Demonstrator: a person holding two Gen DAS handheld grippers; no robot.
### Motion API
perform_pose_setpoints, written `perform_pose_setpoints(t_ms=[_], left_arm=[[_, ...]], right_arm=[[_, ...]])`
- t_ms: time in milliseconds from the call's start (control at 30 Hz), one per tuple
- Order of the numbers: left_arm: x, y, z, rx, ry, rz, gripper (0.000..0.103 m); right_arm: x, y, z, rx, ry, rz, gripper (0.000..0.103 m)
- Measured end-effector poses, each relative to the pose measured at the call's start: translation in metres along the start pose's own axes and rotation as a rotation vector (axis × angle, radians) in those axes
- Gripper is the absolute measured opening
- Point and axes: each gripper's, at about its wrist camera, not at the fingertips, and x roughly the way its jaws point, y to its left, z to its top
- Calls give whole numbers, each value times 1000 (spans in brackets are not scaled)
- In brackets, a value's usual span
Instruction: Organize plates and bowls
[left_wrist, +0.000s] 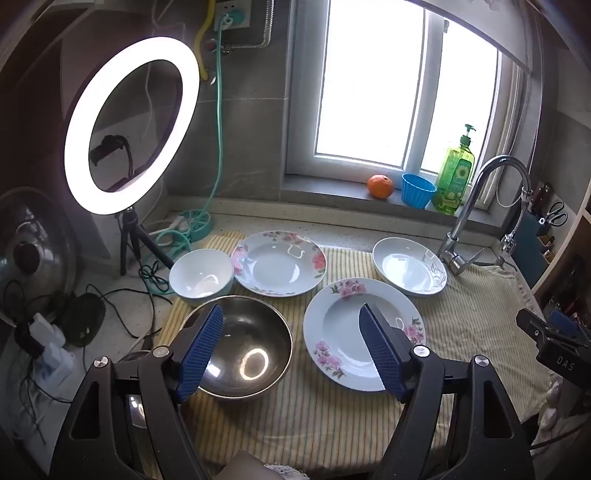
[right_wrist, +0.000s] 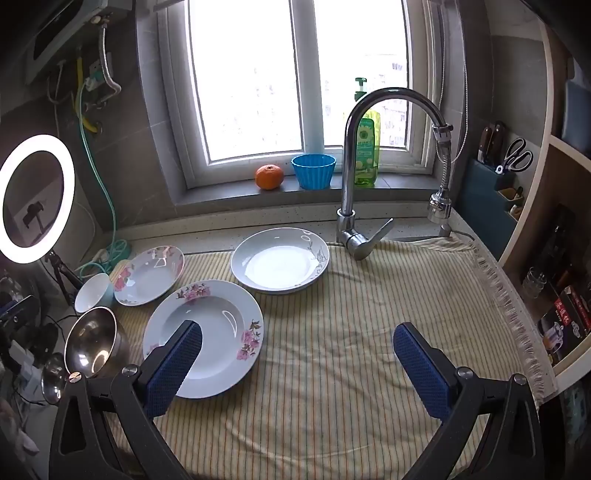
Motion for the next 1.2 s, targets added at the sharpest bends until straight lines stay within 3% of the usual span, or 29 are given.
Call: perform_pose_setpoints(t_ms=[1200], left_arm=[[-1, -6, 3, 26, -2, 4, 76]], right_arm=[[-8, -7, -1, 9, -19, -65, 103]])
